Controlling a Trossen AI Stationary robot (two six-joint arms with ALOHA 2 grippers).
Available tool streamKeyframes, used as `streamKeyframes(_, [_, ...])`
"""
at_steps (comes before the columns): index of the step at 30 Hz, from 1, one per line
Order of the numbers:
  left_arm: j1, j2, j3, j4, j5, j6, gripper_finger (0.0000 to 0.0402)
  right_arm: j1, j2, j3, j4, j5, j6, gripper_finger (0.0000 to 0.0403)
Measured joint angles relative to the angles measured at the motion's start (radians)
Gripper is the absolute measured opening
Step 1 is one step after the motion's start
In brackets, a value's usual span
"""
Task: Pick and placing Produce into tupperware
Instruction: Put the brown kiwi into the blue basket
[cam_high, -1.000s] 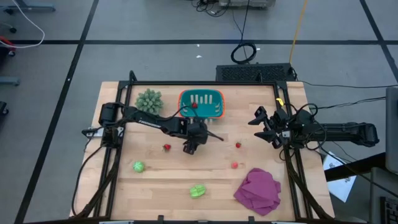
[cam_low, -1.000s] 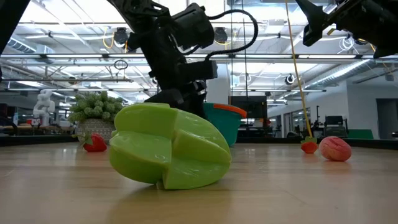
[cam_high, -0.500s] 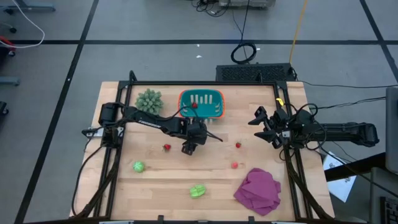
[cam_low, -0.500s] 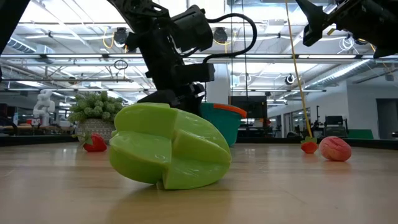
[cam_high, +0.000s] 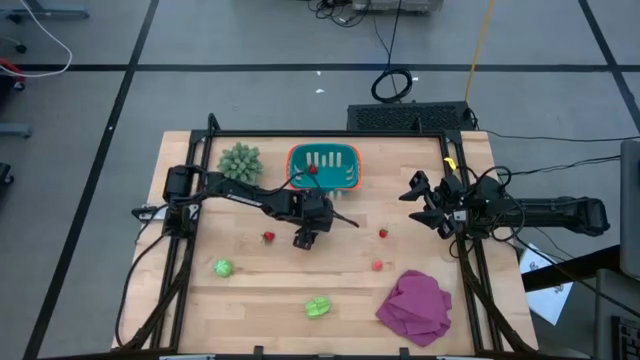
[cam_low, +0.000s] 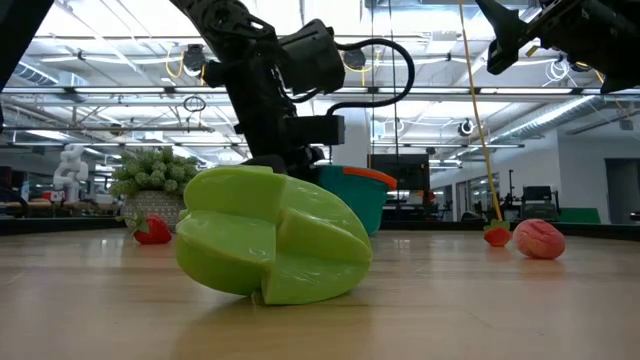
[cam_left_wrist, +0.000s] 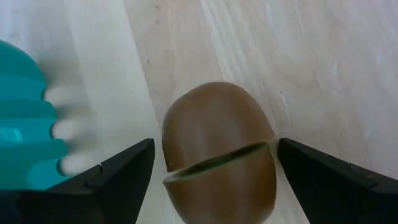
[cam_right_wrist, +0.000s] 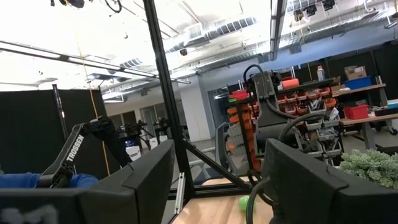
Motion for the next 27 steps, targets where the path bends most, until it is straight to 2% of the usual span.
streamKeyframes(9, [-0.004, -0.006, -0.002, -0.002, -0.007, -0.028, 0.0345, 0.0, 0.0, 0.0, 0.003, 0.0, -0.003, 0.0242])
streamKeyframes(17, [-0.01, -0.006, -0.003, -0.002, -0.003, -0.054, 0.0248, 0.0, 0.0, 0.0, 0.003, 0.0, -0.001, 0.0242])
streamKeyframes(20, [-0.01, -0.006, -0.003, -0.002, -0.002, -0.057, 0.0227, 0.0, 0.0, 0.0, 0.003, 0.0, -0.001, 0.0242])
streamKeyframes(23, [-0.01, -0.006, 0.004, -0.011, -0.029, -0.062, 0.0228, 0.0, 0.0, 0.0, 0.003, 0.0, -0.001, 0.0242])
streamKeyframes(27, [-0.009, -0.019, 0.041, -0.036, -0.076, -0.076, 0.026, 0.0, 0.0, 0.0, 0.003, 0.0, -0.001, 0.0242])
